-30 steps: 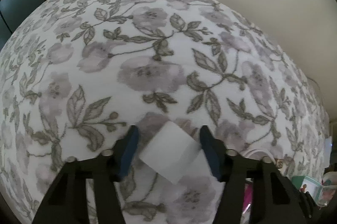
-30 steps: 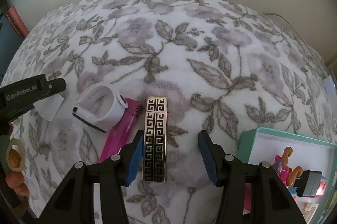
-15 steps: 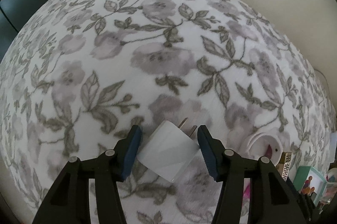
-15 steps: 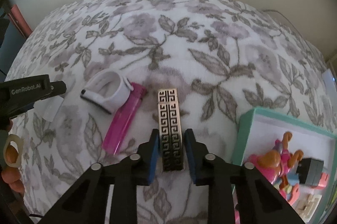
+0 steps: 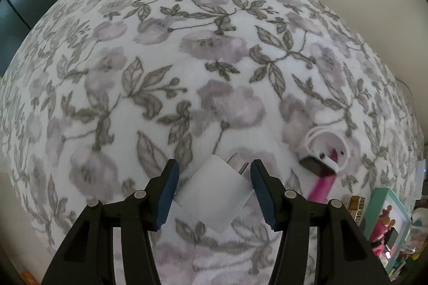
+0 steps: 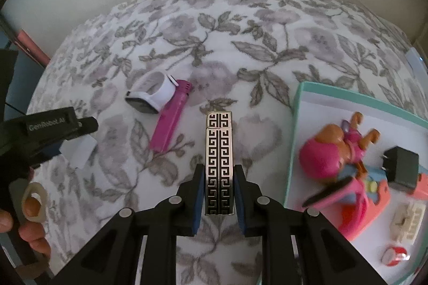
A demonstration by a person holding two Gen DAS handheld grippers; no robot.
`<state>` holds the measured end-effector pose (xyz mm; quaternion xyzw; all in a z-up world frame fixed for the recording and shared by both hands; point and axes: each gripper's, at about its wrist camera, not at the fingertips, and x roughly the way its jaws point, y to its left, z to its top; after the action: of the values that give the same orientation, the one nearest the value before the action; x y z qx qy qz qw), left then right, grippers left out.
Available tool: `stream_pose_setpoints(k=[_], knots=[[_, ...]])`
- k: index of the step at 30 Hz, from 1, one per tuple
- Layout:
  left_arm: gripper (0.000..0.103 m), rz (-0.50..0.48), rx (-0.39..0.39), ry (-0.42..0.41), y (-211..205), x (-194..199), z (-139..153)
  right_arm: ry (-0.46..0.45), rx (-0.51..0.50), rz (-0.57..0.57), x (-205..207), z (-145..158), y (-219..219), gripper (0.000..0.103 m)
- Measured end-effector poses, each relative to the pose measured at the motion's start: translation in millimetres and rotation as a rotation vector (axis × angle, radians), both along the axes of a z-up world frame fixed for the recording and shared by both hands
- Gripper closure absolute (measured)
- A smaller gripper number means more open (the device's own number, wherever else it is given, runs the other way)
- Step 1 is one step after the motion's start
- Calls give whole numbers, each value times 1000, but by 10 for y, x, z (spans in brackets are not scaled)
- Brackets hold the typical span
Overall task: Organize rigid objects
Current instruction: 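Carry the gold bar and white cube charger over the tray with both tools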
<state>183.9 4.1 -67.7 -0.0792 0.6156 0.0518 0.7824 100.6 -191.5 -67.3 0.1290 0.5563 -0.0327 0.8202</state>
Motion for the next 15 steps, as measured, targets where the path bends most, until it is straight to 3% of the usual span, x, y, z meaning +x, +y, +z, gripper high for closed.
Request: stream_pose_setpoints(k=[15], knots=[[46, -92, -37, -143, -468, -476, 717, -87, 60, -106, -603, 574, -377, 81]])
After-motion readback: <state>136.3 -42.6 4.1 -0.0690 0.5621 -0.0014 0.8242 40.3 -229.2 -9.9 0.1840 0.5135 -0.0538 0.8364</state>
